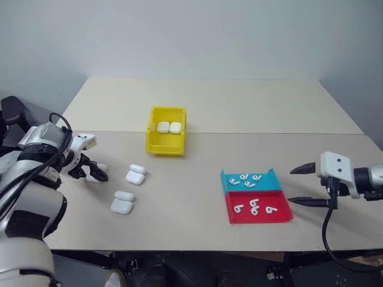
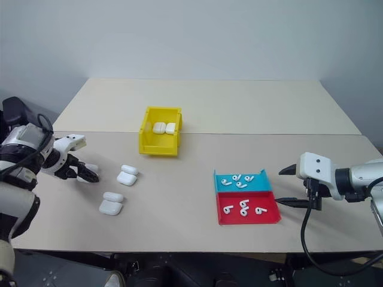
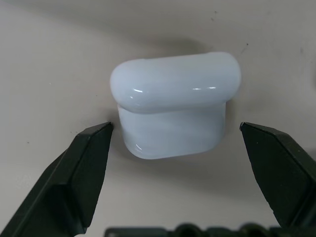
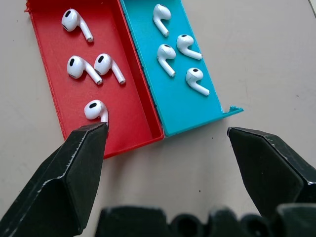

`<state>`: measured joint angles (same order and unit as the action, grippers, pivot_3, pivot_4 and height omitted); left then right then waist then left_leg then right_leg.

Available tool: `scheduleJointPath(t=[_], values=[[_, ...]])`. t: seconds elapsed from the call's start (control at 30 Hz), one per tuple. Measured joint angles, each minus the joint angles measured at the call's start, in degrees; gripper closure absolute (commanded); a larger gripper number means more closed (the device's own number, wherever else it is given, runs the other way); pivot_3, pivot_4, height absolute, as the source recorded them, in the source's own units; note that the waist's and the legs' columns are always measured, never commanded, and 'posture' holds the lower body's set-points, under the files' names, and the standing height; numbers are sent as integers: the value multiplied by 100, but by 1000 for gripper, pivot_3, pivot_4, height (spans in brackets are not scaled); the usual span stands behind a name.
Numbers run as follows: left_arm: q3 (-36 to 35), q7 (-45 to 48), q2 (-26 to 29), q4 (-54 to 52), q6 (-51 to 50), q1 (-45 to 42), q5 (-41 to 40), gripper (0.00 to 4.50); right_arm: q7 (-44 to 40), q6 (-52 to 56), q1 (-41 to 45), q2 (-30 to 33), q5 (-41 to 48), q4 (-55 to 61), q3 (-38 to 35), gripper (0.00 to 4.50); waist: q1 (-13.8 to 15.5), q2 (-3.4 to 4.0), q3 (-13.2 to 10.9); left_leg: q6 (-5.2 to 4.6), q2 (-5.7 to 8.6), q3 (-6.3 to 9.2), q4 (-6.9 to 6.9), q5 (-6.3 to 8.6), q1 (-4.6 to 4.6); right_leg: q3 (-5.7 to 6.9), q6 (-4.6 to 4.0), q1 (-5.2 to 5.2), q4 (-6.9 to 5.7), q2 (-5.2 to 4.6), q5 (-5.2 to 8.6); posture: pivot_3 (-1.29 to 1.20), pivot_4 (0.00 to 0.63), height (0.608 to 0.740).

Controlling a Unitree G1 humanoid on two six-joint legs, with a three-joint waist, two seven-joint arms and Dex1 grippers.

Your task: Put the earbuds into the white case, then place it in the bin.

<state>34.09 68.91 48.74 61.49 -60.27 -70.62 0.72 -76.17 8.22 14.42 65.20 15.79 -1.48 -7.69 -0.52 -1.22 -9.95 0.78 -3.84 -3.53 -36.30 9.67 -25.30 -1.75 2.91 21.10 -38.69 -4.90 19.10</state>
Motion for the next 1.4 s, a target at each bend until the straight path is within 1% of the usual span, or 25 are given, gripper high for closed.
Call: scheduleJointPath(t=[0.27,0.33,0.4,0.47,0.5,0.77,0.83,0.9,0.97,1.1,1.2,1.27,1.3,1.33,1.4], values=[[-321,49,-211,393,285,-87,424,0,83,61,-124,6,-28,104,-6,27,-11,1,1,-1,1,2,-26,0,2,0,2,-1,-31,0,0,0,150,740],[-383,36,-237,464,287,-102,529,391,117,60,-125,6,-57,104,-6,0,-16,1,1,-1,0,3,-29,1,2,0,2,-1,-33,0,0,0,150,740],[-444,-52,-274,495,290,-102,621,876,134,60,-131,6,-90,104,-6,0,-20,1,0,-1,0,4,-29,1,2,0,2,-1,-33,0,0,0,150,740],[-544,-89,-284,546,309,-102,689,1572,137,59,-132,6,-101,104,-6,0,-21,1,0,-3,0,4,-29,1,2,0,3,-1,-33,0,0,0,150,740],[-587,-89,-288,558,320,-102,716,1760,136,59,-132,6,-101,103,-6,0,-19,1,1,-3,0,4,-29,2,2,0,3,-1,-33,0,1,0,150,740],[-681,55,-303,536,433,-85,966,1766,136,20,-5,3,-118,76,38,0,-18,1,0,-3,0,3,-30,2,0,0,3,-1,-33,0,0,0,150,740],[-703,131,-265,369,426,-46,991,1766,139,13,77,3,-121,62,38,0,-18,-2,-1,-3,-2,4,-30,2,0,1,3,0,-33,1,0,0,150,740],[-730,231,-122,-65,351,25,1001,1766,134,-7,93,3,-119,46,37,0,-18,-12,-7,-3,-2,4,-30,2,-3,0,3,1,-32,1,0,0,150,740],[-842,340,161,-872,108,183,959,1766,120,5,104,7,-108,39,25,0,-22,-16,-10,-3,-3,4,-31,2,-9,0,3,3,-30,1,0,0,150,740],[-1337,532,910,-3596,-795,858,504,1766,-42,416,257,312,9,168,-27,0,-36,-13,-11,-2,-6,2,-31,1,-9,-8,3,6,-29,1,0,0,150,740],[-1888,519,1132,-5280,-1287,1390,20,1766,-182,756,419,613,128,496,-50,0,-27,-12,-12,-2,-9,2,-33,1,-7,-8,3,4,-32,2,1,0,150,740],[-2441,472,1110,-6204,-1381,1789,-403,1766,-289,897,487,759,135,735,-26,0,-26,-12,-11,-3,-10,4,-38,2,-7,-8,3,3,-33,2,0,0,150,740],[-3014,395,912,-6694,-1278,2109,-644,1766,-349,976,500,830,136,881,10,0,-25,-11,-11,-5,-8,2,-42,3,-6,-11,3,2,-33,1,0,0,150,740],[-3616,327,597,-7227,-1059,2445,-934,1766,-399,1046,504,885,135,1046,66,0,-24,-10,-10,-7,-10,2,-45,5,-4,-12,3,-1,-35,0,0,0,150,740],[-4434,179,-67,-8052,-416,3049,-1422,1766,-491,1156,540,989,131,1359,244,0,-23,-8,-9,-8,-9,2,-48,5,-3,-13,3,-3,-35,0,0,0,150,740]])
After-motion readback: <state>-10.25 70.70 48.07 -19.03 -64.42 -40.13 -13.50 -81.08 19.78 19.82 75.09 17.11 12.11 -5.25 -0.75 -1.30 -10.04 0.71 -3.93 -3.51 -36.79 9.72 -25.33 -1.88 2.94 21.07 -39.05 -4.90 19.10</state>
